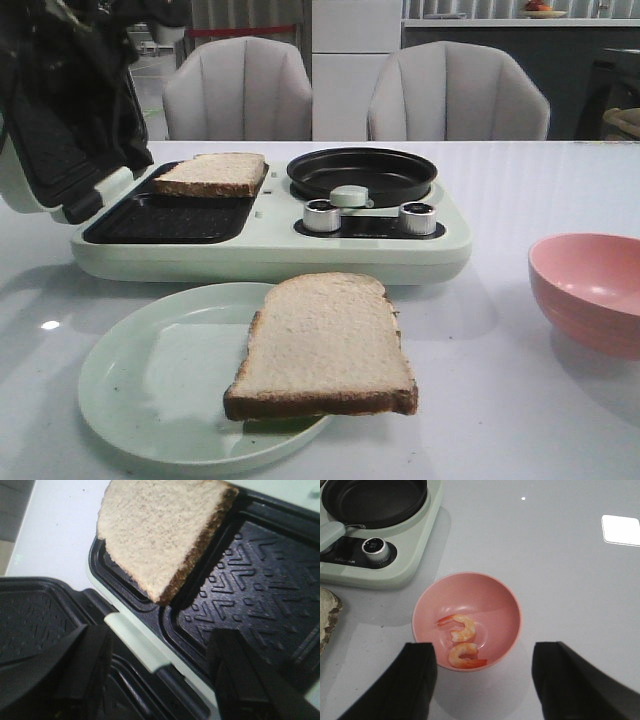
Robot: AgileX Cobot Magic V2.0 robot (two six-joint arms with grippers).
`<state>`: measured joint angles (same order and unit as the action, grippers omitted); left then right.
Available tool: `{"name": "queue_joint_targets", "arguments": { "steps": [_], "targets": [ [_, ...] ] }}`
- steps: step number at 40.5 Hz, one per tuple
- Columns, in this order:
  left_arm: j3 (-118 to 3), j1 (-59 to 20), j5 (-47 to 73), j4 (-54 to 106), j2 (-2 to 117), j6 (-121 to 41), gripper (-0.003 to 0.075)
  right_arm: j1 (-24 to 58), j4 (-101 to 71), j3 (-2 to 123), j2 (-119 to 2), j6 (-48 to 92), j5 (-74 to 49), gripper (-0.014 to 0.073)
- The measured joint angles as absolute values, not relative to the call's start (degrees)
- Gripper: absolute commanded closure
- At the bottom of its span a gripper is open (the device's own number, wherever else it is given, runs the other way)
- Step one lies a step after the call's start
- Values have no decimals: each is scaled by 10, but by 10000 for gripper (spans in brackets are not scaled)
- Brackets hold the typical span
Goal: Make breakfast with bread and shrimp
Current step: 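Lower the bread onto the waffle plate and open the left gripper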
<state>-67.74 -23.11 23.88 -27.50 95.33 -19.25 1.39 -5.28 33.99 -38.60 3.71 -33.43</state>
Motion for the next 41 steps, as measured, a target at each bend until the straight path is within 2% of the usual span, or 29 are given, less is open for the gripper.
{"name": "queue_joint_targets", "arguments": {
  "steps": [10,17,32,41],
  "targets": [
    [-677,-256,407,-17,800,-178,265,14,-53,340,-386,37,-334,67],
    [-631,-257,438,71,684,-116,265,14,-53,340,-386,37,-334,67],
    [-438,-257,468,90,412,-85,265,14,-53,340,-386,37,-334,67],
    [-386,-258,547,0,306,0,265,14,-53,340,-386,37,-334,67]
  ]
}}
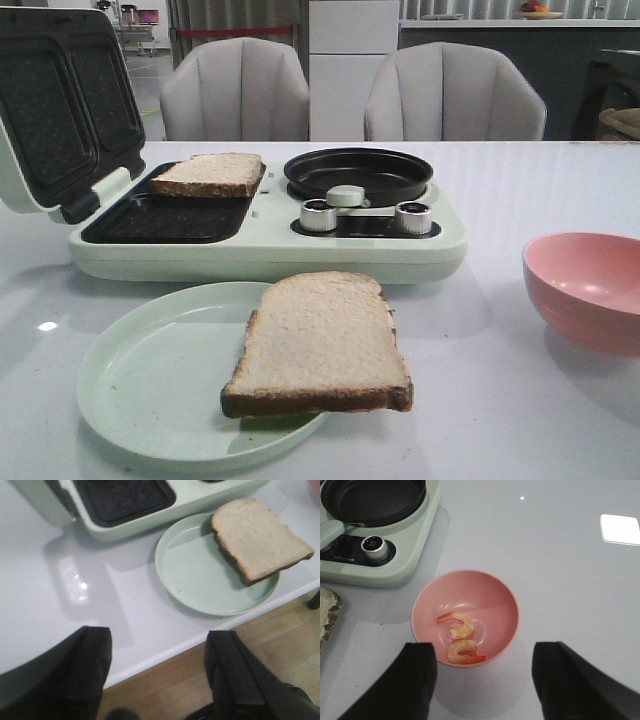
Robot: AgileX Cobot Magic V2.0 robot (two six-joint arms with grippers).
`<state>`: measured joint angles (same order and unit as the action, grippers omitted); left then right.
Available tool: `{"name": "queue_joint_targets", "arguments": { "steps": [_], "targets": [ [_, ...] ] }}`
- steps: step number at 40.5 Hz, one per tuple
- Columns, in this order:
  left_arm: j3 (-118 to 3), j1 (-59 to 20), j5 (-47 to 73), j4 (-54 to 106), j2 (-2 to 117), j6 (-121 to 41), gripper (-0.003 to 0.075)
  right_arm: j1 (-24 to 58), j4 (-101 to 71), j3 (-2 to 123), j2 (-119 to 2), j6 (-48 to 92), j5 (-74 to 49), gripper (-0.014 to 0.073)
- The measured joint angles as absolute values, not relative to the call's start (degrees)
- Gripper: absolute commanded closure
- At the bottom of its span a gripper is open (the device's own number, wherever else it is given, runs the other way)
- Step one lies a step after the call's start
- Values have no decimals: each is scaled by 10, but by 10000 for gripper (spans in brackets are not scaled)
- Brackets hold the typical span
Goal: Make breakfast with bread and shrimp
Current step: 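Lower the bread onto the waffle plate and open the left gripper, then reach the right gripper to the remaining bread slice and grasp it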
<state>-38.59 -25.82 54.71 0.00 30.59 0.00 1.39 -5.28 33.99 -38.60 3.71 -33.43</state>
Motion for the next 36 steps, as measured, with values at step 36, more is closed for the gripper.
{"name": "queue_joint_targets", "arguments": {
  "steps": [36],
  "targets": [
    [-382,-258,577,-44,236,46,265,157,-403,321,-551,218,-405,97]
  ]
}}
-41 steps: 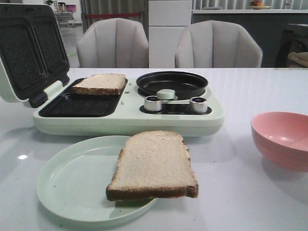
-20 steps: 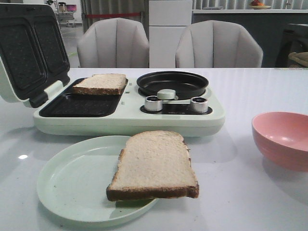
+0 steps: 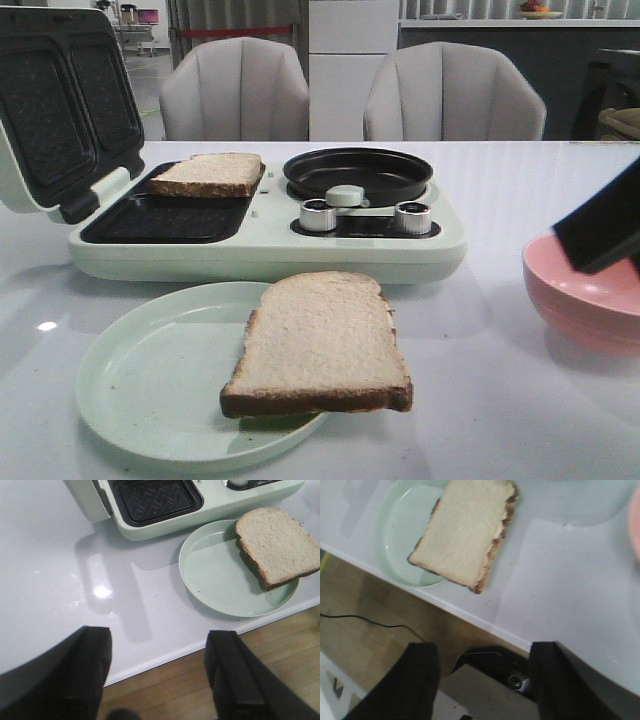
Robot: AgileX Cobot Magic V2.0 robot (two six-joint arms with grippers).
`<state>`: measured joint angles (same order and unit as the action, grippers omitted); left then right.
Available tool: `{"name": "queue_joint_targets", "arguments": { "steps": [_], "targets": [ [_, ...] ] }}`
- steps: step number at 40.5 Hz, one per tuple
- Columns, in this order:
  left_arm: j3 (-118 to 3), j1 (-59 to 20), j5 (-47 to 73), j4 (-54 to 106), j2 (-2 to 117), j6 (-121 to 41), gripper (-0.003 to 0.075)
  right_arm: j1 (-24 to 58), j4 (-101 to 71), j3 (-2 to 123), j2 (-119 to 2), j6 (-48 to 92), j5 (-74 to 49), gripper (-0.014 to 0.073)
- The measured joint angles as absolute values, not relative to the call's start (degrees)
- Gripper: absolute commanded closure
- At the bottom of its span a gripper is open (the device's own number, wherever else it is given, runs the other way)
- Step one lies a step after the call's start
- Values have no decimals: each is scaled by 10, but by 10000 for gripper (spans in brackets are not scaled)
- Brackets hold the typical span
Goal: Make breakfast with bread and shrimp
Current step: 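Reach the right gripper to the remaining bread slice and grasp it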
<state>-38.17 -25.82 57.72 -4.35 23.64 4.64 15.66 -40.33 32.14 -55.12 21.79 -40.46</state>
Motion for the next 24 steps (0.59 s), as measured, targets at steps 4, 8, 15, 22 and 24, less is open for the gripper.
{"name": "queue_joint_targets", "arguments": {
  "steps": [4,8,15,22,24],
  "targets": [
    [-382,-258,577,-44,236,46,265,187,-449,321,-611,237,-372,71],
    [-382,-258,577,-44,236,46,265,206,-482,323,-671,246,-330,-2],
    [-382,-258,577,-44,236,47,265,221,-494,364,-766,250,-315,-15],
    [-382,-258,577,-44,236,47,265,226,-498,421,-852,252,-314,-15],
    [-382,-258,577,-44,236,47,265,226,-498,437,-874,252,-316,-15]
  ]
}}
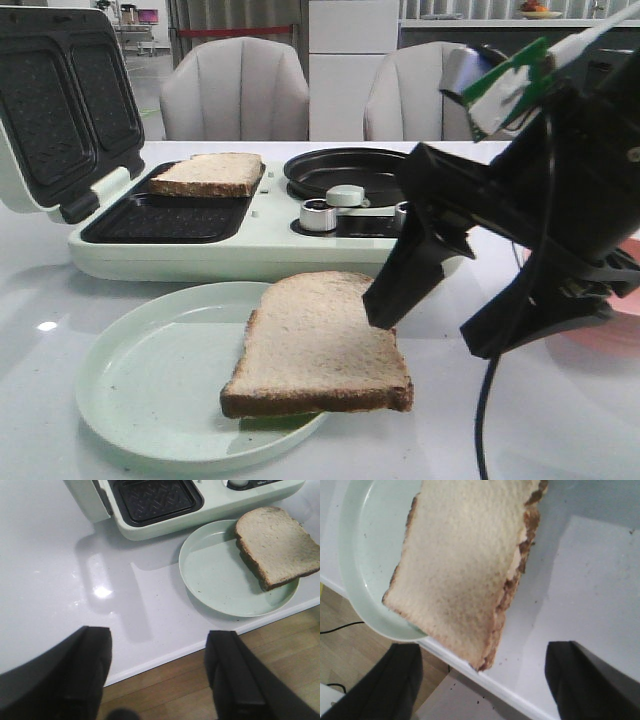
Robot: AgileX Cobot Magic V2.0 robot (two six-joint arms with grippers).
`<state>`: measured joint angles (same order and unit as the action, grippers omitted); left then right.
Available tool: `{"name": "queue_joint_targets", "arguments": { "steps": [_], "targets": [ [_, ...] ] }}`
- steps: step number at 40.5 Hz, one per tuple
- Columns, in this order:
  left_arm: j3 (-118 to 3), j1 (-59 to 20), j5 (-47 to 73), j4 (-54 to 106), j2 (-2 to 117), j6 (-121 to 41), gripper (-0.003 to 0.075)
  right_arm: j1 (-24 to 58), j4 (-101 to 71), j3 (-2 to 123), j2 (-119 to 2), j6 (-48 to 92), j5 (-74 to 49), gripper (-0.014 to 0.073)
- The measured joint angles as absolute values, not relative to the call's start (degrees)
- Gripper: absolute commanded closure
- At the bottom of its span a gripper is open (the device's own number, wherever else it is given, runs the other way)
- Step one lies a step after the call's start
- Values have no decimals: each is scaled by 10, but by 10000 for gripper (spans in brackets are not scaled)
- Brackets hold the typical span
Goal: Make breakfast with bread and shrimp
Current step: 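Reach the right gripper to the remaining bread slice and grasp it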
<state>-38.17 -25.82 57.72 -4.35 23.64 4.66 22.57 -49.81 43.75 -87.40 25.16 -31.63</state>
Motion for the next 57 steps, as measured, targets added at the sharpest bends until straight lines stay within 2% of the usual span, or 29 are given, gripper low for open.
{"name": "queue_joint_targets", "arguments": {
  "steps": [18,38,41,50,57],
  "targets": [
    [-382,-258,577,-44,236,47,265,226,-512,545,-1005,252,-343,-15],
    [-382,-258,577,-44,236,47,265,226,-517,555,-1034,252,-351,-9],
    [-382,-258,577,-44,236,47,265,226,-518,555,-1034,254,-353,41],
    [-382,-258,577,-44,236,47,265,226,-521,556,-1036,263,-359,343],
    [-382,-258,577,-44,236,47,265,226,-531,558,-1036,263,-363,460]
  ]
}}
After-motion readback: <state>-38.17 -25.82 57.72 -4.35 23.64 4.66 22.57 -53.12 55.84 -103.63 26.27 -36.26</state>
